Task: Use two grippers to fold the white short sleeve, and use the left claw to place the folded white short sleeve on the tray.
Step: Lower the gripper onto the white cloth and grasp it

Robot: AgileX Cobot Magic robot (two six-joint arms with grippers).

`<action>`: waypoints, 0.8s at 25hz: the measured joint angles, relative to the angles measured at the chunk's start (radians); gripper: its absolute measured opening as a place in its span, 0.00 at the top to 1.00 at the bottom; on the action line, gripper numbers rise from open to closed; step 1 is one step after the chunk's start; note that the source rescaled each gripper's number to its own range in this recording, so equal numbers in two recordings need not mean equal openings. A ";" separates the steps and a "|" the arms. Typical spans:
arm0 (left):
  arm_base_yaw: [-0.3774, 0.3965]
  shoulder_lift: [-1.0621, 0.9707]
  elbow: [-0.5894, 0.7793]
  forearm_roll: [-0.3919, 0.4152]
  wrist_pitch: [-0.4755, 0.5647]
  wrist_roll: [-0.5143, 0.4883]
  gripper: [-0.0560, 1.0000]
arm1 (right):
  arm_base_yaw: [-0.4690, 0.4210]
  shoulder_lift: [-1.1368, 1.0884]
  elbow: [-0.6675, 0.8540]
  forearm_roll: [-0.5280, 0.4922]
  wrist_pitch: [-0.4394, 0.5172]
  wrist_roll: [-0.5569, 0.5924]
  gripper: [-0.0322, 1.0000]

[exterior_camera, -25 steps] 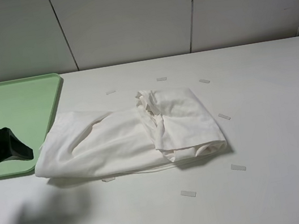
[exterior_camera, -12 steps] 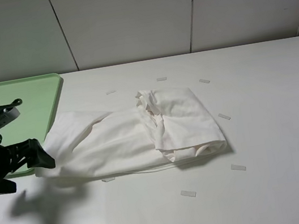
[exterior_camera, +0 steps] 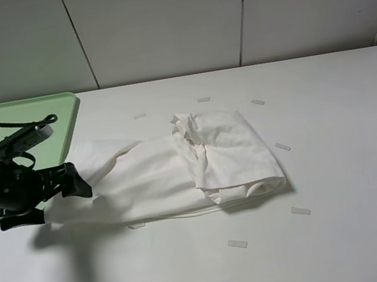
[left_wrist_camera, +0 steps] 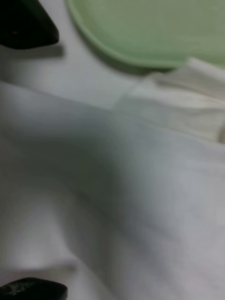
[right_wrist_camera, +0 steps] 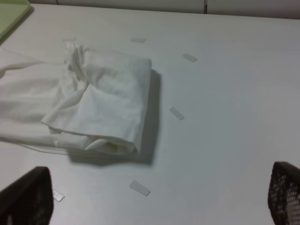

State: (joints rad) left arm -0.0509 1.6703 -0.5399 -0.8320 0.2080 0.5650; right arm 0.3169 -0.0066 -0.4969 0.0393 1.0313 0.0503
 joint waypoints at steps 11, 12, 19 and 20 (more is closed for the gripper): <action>-0.115 0.144 -0.126 -0.018 -0.054 -0.065 0.05 | 0.000 0.000 0.000 0.000 0.000 0.000 0.00; -0.137 0.159 -0.146 -0.018 -0.059 -0.082 0.10 | 0.000 0.000 0.000 0.000 0.000 0.000 0.00; -0.159 0.183 -0.161 -0.018 -0.059 -0.111 0.53 | 0.000 0.000 0.000 0.000 0.000 0.000 0.00; -0.159 0.185 -0.161 -0.018 -0.054 -0.112 0.62 | 0.000 0.000 0.000 0.000 0.000 0.000 0.00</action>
State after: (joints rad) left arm -0.2099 1.8550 -0.7006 -0.8503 0.1540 0.4532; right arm 0.3169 -0.0066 -0.4969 0.0393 1.0313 0.0503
